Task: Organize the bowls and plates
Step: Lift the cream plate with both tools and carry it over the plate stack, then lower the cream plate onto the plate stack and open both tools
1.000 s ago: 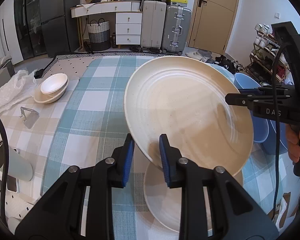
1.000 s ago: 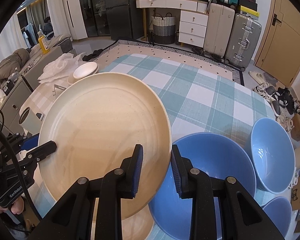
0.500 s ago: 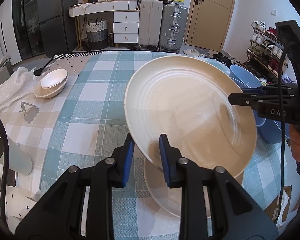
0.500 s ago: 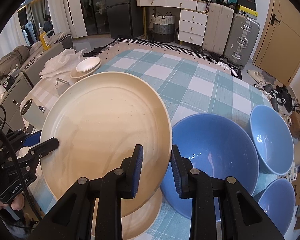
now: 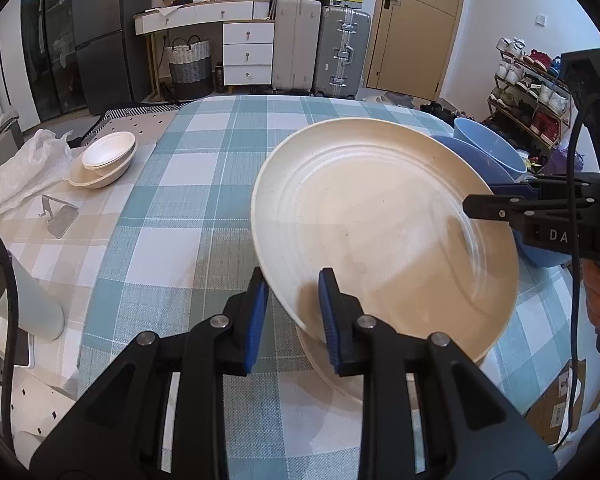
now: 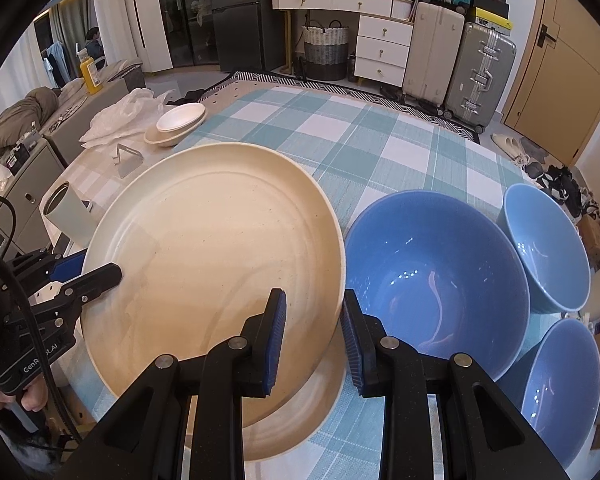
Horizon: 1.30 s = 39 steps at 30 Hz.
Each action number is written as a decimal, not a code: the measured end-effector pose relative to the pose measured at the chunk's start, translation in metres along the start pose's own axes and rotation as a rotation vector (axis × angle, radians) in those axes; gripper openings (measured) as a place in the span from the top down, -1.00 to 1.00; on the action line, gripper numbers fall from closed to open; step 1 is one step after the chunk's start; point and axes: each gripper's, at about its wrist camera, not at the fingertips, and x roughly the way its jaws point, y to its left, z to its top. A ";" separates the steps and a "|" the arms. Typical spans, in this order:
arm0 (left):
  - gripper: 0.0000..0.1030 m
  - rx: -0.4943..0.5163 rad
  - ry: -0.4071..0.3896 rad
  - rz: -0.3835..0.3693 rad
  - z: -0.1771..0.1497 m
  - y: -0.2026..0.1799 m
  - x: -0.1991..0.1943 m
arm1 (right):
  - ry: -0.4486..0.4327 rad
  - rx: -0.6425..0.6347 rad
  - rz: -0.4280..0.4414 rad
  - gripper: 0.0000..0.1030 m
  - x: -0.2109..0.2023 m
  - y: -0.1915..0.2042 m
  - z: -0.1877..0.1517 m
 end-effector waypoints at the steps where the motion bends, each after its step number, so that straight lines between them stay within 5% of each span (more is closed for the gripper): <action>1: 0.56 0.011 0.000 0.004 -0.002 0.000 0.000 | 0.000 0.003 -0.001 0.45 -0.001 0.001 -0.003; 39: 0.56 0.105 0.093 0.050 -0.023 -0.015 0.054 | 0.038 0.012 -0.070 0.45 0.024 0.012 -0.057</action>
